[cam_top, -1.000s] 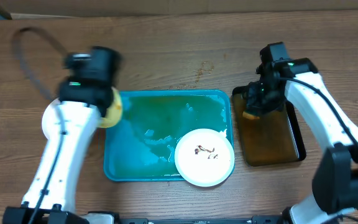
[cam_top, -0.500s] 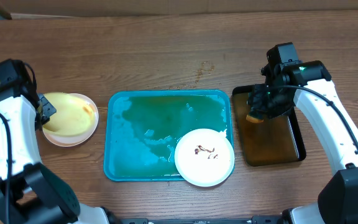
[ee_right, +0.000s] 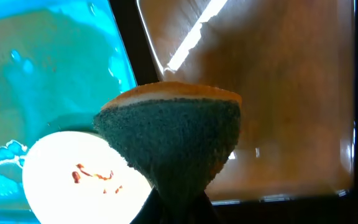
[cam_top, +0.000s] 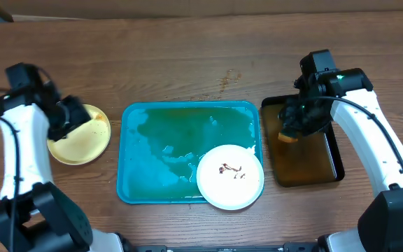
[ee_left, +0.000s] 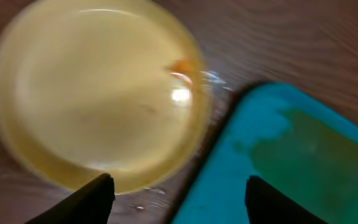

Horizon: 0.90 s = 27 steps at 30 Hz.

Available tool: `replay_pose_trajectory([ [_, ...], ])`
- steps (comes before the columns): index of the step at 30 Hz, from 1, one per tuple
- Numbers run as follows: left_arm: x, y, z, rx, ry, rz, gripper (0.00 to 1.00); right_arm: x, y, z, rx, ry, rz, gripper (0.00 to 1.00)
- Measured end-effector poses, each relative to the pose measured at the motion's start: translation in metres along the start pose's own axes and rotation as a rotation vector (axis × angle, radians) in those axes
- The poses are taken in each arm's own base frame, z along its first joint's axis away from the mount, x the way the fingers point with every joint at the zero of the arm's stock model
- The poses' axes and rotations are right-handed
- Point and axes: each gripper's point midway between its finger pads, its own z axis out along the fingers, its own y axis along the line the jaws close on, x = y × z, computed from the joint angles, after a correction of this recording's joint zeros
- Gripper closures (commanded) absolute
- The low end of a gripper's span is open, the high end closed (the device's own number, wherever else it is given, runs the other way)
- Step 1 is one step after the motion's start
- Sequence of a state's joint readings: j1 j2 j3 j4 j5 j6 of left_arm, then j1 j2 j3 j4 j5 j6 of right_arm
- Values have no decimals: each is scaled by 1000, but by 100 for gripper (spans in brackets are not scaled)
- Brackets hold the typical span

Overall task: Clean dirty plates on tray and stack at the side
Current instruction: 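Grip the rim of the remaining white plate with the left gripper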

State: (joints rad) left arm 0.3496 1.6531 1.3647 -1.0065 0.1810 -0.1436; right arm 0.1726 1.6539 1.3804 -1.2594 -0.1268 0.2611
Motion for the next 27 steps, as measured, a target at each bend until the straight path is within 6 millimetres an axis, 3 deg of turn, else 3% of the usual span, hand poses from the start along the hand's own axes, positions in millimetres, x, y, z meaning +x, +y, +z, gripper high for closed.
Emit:
replay_pose_trajectory([
  [5, 45, -95, 3, 161, 102, 294, 24, 8, -3, 0, 10, 31, 5, 96],
  [8, 80, -137, 5, 213, 176, 442, 23, 8, -3, 0, 11, 34, 2, 96],
  [11, 114, -166, 12, 236, 254, 559, 23, 8, -3, 0, 11, 33, 0, 96],
  [18, 183, -195, 50, 190, 459, 727, 24, 8, -3, 0, 11, 33, -7, 96],
  [27, 221, -186, 93, 78, 625, 730, 47, 8, -3, 0, 11, 33, -14, 96],
])
